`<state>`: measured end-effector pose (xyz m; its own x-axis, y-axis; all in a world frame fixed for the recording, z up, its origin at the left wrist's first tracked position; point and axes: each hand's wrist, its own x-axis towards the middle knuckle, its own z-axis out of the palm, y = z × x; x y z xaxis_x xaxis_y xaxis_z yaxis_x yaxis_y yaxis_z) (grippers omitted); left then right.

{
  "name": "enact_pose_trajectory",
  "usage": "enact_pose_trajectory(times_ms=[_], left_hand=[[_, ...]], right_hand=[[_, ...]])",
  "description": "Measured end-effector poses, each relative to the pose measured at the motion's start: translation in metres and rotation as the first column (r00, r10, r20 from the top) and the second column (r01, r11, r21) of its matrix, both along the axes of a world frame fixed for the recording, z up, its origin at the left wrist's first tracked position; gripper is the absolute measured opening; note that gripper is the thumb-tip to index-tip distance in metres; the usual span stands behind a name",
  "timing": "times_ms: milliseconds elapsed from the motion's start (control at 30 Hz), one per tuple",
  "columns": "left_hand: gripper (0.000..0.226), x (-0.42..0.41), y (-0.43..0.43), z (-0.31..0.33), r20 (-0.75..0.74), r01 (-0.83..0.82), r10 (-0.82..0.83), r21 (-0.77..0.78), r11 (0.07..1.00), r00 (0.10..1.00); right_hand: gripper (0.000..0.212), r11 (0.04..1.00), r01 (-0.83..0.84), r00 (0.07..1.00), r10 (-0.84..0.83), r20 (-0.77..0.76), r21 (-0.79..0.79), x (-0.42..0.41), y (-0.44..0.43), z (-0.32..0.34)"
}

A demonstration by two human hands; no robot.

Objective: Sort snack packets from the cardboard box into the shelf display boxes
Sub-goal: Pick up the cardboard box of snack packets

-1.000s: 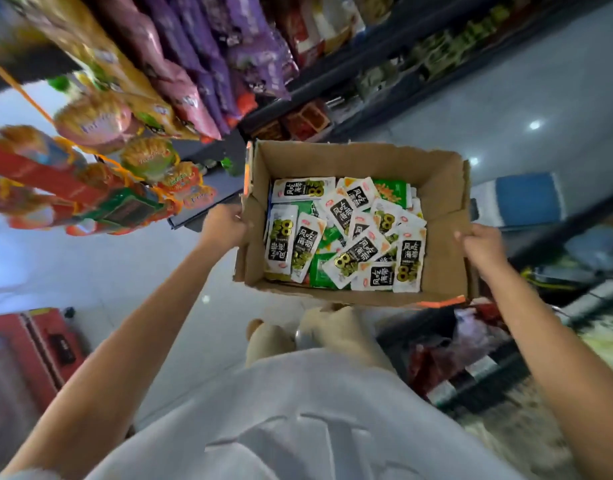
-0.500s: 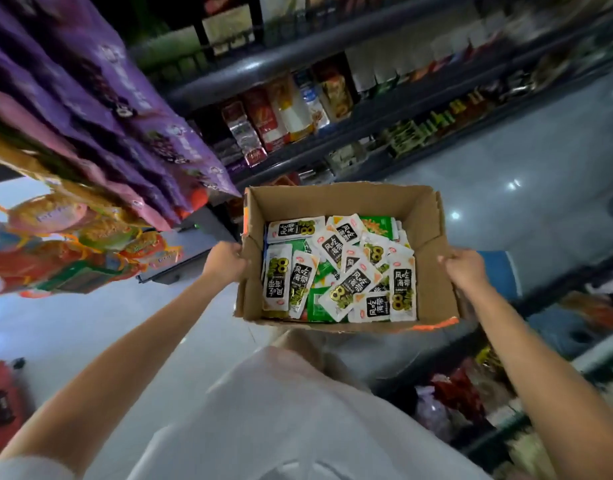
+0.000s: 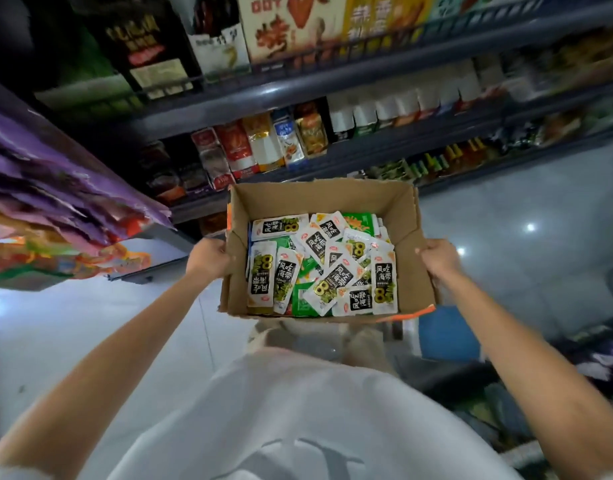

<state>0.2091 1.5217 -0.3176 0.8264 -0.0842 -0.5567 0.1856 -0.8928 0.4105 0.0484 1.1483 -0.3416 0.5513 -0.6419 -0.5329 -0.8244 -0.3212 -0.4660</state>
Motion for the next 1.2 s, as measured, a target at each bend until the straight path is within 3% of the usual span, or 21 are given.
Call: enact_pose_trajectory(times_ms=[133,400,533,967,1200], left_hand=[[0.018,-0.007,-0.034,0.006,0.021,-0.081,0.081,0.013,0.997,0.997],[0.017,-0.007,-0.103,0.019,0.056,-0.134,0.134,-0.006,0.991,0.989],[0.030,0.012,-0.121,0.016,0.044,-0.119,0.118,0.012,0.993,0.992],[0.012,0.030,-0.177,-0.001,-0.015,-0.152,0.153,0.031,0.988,0.988],[0.018,0.011,-0.255,-0.008,0.013,-0.250,0.250,0.100,0.963,0.968]], right_hand=[[0.024,0.990,-0.138,0.990,0.138,0.005,0.002,0.026,-0.047,0.016],[0.024,0.974,-0.225,0.973,0.226,0.040,-0.040,0.076,-0.122,0.036],[0.024,0.977,-0.204,0.978,0.206,0.026,-0.066,0.094,-0.138,0.032],[0.020,0.975,-0.215,0.975,0.211,-0.067,-0.058,0.117,-0.192,0.001],[0.022,0.954,-0.296,0.941,0.281,-0.186,-0.055,0.132,-0.259,-0.025]])
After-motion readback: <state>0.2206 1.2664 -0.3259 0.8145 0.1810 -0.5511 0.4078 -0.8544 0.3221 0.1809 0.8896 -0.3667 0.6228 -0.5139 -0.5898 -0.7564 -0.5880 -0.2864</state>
